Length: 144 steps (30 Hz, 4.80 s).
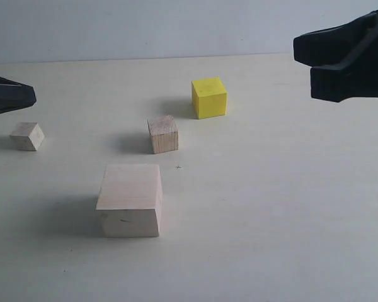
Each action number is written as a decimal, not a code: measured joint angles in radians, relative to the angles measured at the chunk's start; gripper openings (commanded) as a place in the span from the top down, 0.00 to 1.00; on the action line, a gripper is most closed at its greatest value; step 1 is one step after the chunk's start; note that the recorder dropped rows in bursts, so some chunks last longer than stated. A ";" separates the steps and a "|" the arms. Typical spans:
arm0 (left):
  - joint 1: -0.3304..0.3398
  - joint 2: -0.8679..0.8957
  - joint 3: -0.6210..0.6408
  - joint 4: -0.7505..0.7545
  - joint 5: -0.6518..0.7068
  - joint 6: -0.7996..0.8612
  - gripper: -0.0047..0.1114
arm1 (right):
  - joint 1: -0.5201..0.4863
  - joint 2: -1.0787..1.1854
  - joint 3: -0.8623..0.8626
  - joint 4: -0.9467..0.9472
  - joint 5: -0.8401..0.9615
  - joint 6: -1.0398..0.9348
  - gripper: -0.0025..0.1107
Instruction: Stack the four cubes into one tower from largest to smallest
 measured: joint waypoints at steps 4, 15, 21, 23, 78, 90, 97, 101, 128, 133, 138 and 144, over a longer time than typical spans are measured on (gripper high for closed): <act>0.000 0.046 0.000 -0.014 -0.009 0.057 0.96 | 0.000 0.005 0.000 0.000 0.000 0.000 0.98; -0.075 0.242 0.000 0.030 0.021 0.294 0.96 | 0.000 0.157 0.000 -0.047 0.068 0.118 0.98; -0.202 0.292 0.000 0.244 -0.052 0.114 0.96 | 0.000 0.201 0.000 -0.332 0.099 0.462 0.98; -0.235 0.297 0.000 0.323 -0.056 0.042 0.96 | 0.000 0.201 0.000 -0.422 0.119 0.553 0.98; -0.453 0.407 0.089 0.274 -0.244 0.220 0.48 | 0.000 0.201 0.000 -0.628 0.243 0.695 0.98; -0.467 0.409 0.017 0.177 -0.222 0.342 0.47 | 0.000 0.201 0.000 -0.632 0.238 0.695 0.98; -0.574 0.409 -0.042 0.116 -0.337 0.396 0.47 | 0.000 0.201 0.000 -0.632 0.238 0.695 0.98; -0.576 0.409 -0.045 0.114 -0.412 0.399 0.47 | 0.000 0.201 0.000 -0.632 0.241 0.695 0.98; -0.618 0.533 -0.149 -0.062 -0.426 0.426 0.47 | 0.000 0.173 0.000 -0.626 0.284 0.695 0.98; -0.618 0.547 -0.153 -0.071 -0.444 0.430 0.47 | 0.000 0.165 0.000 -0.626 0.284 0.695 0.98; -0.618 0.570 -0.153 -0.077 -0.448 0.430 0.47 | 0.000 0.163 0.000 -0.626 0.284 0.695 0.98; -0.618 0.570 -0.153 -0.078 -0.448 0.430 0.47 | 0.000 0.163 0.000 -0.626 0.284 0.695 0.98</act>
